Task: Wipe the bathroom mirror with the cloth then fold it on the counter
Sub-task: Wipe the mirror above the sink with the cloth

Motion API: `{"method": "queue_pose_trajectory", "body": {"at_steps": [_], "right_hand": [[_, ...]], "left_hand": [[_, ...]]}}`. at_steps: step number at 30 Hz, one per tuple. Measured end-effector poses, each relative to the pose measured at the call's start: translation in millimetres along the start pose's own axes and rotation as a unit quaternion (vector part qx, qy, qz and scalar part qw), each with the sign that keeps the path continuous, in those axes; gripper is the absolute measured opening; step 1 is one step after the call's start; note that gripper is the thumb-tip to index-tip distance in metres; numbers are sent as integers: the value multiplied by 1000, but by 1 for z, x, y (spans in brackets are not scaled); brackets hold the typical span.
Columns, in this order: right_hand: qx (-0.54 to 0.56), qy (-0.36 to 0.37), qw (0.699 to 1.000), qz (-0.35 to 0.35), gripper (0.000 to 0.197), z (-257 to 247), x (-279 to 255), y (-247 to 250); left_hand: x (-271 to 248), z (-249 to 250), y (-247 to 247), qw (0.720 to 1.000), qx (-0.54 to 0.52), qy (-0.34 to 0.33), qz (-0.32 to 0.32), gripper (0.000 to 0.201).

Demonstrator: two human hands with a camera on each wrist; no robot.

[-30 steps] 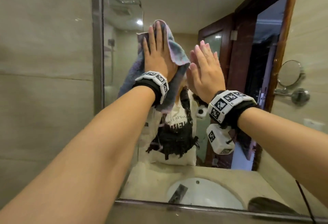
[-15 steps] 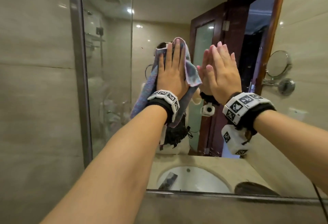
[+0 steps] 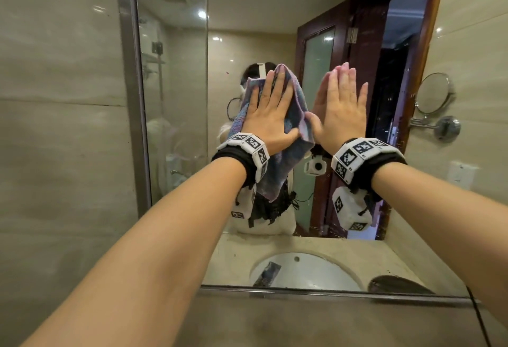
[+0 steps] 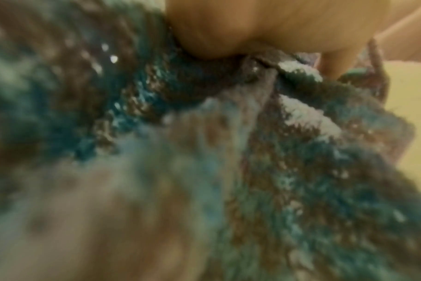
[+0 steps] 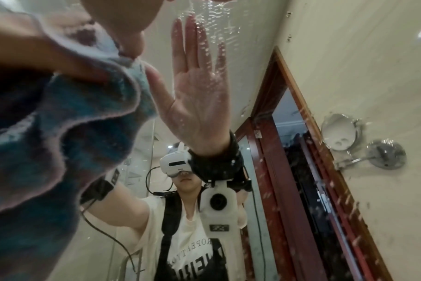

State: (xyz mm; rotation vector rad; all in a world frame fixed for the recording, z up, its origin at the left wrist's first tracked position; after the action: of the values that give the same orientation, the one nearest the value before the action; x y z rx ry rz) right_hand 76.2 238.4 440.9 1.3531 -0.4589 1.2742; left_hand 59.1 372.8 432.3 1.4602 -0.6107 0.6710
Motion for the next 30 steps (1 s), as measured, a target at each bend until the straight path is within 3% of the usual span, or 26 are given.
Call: {"method": "queue_pose_trajectory", "body": {"at_steps": [5, 9, 12, 16, 22, 27, 30], "right_hand": [[-6, 17, 1000, -14, 90, -3, 3, 3], [4, 22, 1000, -5, 83, 2, 2, 1], [2, 39, 999, 26, 67, 11, 1, 4], [-10, 60, 997, 39, 60, 16, 3, 7], [27, 90, 992, 79, 61, -10, 20, 12], [69, 107, 988, 85, 60, -44, 28, 1], [92, 110, 987, 73, 60, -66, 32, -4]], "left_hand": [[-2, -1, 10, 989, -136, 8, 50, 65], [1, 12, -2, 994, 25, 80, 77, 76], [4, 13, -7, 990, 51, 95, 88, 72], [6, 10, -9, 990, 63, 73, 100, 74], [11, -16, 7, 989, 115, -10, 95, 73], [5, -93, 26, 979, 72, 142, 130, 74], [-3, -135, 37, 973, 74, 174, 135, 74]]}}
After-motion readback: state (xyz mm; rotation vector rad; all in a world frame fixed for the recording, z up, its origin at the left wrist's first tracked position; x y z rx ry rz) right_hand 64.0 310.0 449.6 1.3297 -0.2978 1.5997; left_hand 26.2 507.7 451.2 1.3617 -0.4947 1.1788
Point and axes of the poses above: each hand's wrist, its own x-axis towards the middle knuckle, its own y-axis out of the back of the hand, z = x × y, the point moved 4 cm from there along x, towards the middle knuckle, and after that the axes turned 12 degrees about y, right-handed, at the moved point
